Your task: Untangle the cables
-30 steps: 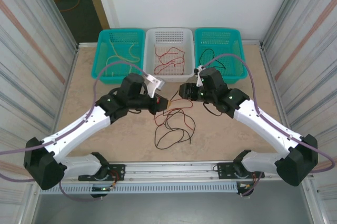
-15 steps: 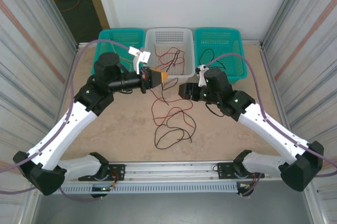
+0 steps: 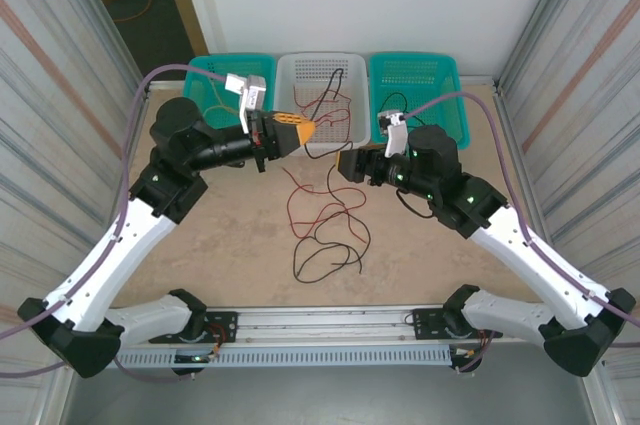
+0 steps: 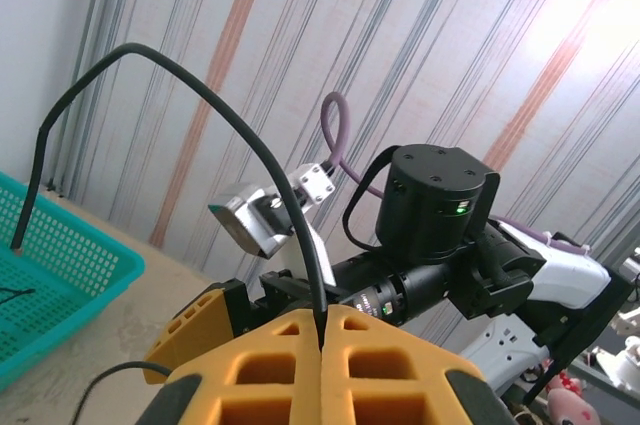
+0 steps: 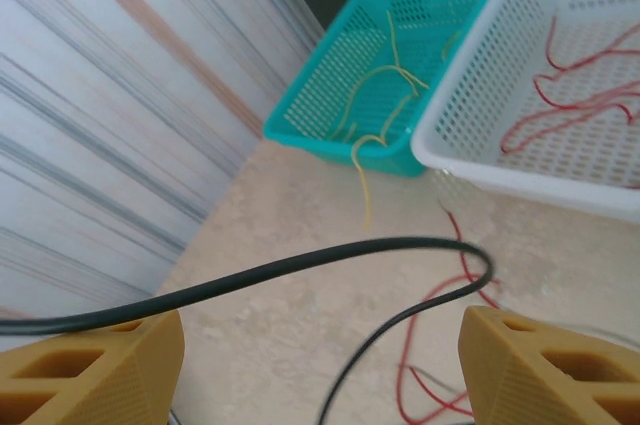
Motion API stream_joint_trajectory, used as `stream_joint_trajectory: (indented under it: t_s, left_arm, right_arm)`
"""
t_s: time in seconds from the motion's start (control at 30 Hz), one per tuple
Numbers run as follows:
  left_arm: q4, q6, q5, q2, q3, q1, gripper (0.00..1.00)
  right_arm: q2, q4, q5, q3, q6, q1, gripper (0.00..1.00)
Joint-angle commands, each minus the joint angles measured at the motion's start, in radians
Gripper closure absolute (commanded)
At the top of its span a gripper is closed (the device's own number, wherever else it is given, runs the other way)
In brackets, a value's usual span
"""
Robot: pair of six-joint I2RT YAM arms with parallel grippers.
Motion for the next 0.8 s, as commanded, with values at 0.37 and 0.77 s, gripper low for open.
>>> stream_joint_trajectory:
  t_s: [0.37,0.77]
  left_arm:
    - [-0.019,-0.114,0.023,0.087,0.069,0.042,1.0]
    - [0.042,-0.261,0.106,0.142,0.059,0.078,1.0]
  right_arm:
    - [0.007,-0.056,0.017,0.15,-0.203,0.127,0.27]
    - [0.139,-0.041,0.002,0.236,-0.26,0.158,0.39]
